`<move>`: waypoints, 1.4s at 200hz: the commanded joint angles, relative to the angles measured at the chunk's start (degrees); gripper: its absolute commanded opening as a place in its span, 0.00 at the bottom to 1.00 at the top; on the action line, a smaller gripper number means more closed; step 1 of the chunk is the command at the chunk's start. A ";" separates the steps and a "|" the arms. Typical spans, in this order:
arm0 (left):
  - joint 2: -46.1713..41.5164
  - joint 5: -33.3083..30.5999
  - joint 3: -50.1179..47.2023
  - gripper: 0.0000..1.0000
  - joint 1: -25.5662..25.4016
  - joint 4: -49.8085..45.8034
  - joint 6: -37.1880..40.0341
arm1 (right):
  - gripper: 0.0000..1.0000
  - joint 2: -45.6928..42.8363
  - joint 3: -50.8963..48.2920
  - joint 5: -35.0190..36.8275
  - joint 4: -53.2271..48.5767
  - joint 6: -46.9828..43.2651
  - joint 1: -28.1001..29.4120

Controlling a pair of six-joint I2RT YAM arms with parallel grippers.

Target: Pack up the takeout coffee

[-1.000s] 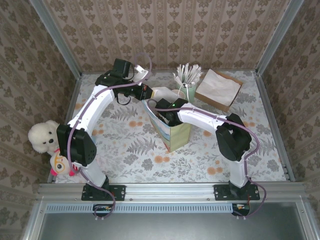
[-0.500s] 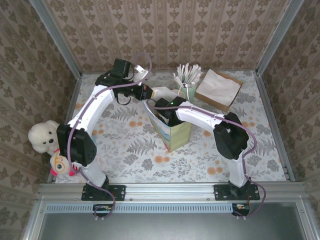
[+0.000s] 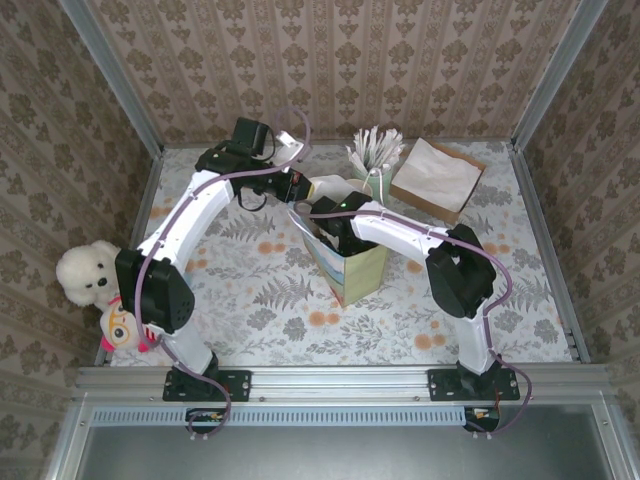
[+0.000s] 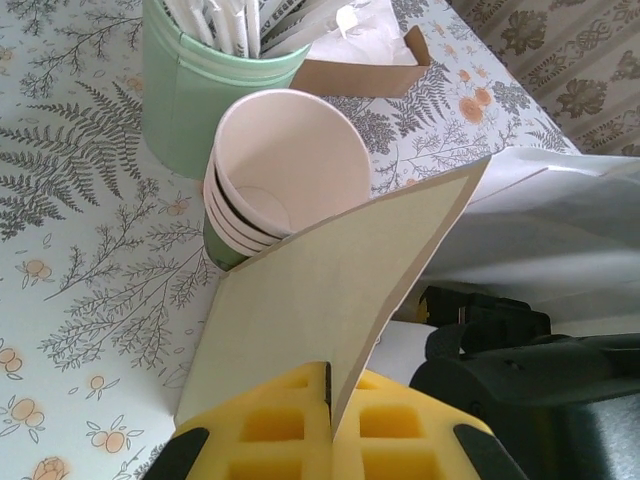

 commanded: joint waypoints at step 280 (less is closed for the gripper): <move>-0.39 -4.38 0.85 0.00 -0.85 -1.63 -2.39 | 1.00 -25.30 -10.92 2.53 32.24 -3.35 -0.34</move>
